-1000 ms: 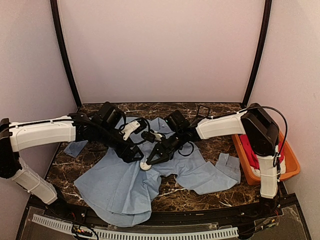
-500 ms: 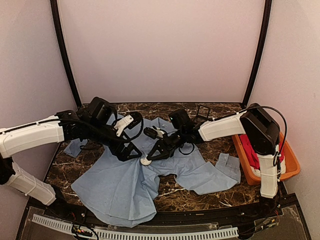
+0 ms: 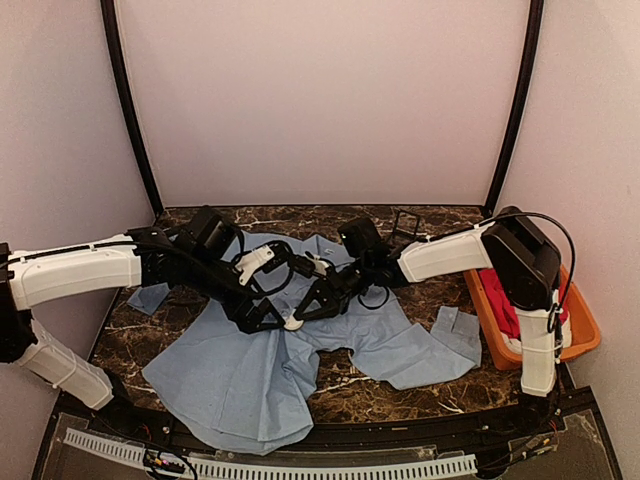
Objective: Pin the brooch onto the clothing
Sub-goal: Cross the brooch on the flattened clothing.
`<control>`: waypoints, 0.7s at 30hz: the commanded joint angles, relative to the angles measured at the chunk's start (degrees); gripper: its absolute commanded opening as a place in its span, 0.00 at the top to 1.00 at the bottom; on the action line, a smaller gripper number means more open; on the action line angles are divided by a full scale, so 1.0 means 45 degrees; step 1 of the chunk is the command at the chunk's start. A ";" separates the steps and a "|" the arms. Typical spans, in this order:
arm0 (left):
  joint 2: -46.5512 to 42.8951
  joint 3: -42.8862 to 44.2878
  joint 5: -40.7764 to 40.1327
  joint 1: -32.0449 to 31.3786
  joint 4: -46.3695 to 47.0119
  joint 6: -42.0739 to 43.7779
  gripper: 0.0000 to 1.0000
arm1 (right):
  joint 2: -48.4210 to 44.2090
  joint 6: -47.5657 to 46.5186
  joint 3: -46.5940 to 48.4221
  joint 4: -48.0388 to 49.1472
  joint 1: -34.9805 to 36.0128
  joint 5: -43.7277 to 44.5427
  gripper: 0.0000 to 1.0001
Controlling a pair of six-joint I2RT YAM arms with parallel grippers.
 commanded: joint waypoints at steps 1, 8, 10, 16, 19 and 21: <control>0.0082 -0.0129 0.0272 0.0290 0.0228 0.0186 0.03 | -0.0561 -0.0016 -0.0078 0.0461 0.0091 -0.0141 1.00; 0.0340 -0.0353 0.2320 0.0983 0.0992 -0.0250 0.16 | -0.0503 -0.0039 -0.0003 0.0402 0.0112 -0.0152 1.00; 0.0427 -0.0387 0.2752 0.1046 0.1179 -0.0340 0.16 | -0.0471 -0.0047 0.0033 0.0363 0.0111 -0.0146 1.00; 0.0734 -0.0301 0.3645 0.1057 0.1413 -0.0361 0.19 | -0.0431 -0.0062 0.0093 0.0333 0.0131 -0.0157 1.00; 0.0879 -0.0276 0.3622 0.1057 0.1365 -0.0278 0.21 | -0.0445 -0.0049 0.0098 0.0314 0.0141 -0.0162 1.00; 0.0949 -0.0275 0.3513 0.1057 0.1348 -0.0282 0.23 | -0.0447 -0.0062 0.0117 0.0297 0.0154 -0.0162 1.00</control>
